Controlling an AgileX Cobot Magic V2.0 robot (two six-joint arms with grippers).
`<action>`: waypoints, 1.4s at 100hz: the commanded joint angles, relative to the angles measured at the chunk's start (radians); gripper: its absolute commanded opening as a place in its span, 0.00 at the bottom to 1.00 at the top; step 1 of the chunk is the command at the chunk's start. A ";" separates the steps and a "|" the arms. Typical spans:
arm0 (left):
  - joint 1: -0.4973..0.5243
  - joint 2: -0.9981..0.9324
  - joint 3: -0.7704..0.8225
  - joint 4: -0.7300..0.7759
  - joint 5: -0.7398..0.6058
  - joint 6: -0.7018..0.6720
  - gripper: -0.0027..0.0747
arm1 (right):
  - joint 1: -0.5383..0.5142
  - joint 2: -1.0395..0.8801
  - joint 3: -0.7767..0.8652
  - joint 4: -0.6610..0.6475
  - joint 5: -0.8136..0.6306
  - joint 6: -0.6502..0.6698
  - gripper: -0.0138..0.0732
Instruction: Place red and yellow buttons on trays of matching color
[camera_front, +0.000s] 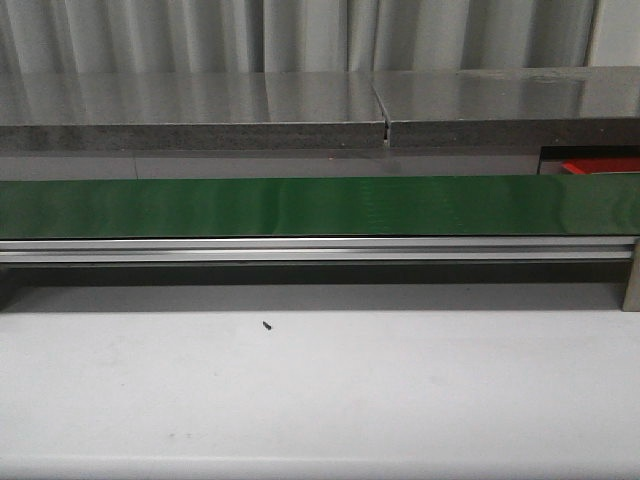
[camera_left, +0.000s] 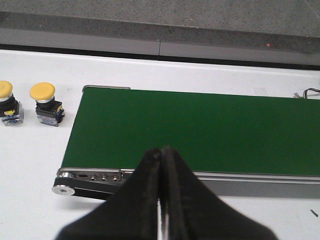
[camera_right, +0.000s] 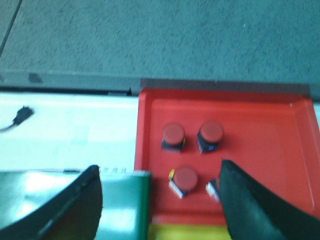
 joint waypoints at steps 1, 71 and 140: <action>-0.008 -0.005 -0.024 -0.018 -0.063 -0.001 0.01 | -0.004 -0.152 0.124 0.024 -0.090 -0.037 0.73; -0.008 -0.005 -0.024 -0.029 -0.082 -0.008 0.01 | 0.115 -0.773 1.204 0.220 -0.362 -0.259 0.48; 0.122 0.257 -0.338 -0.009 0.024 -0.081 0.81 | 0.164 -0.773 1.259 0.219 -0.355 -0.259 0.08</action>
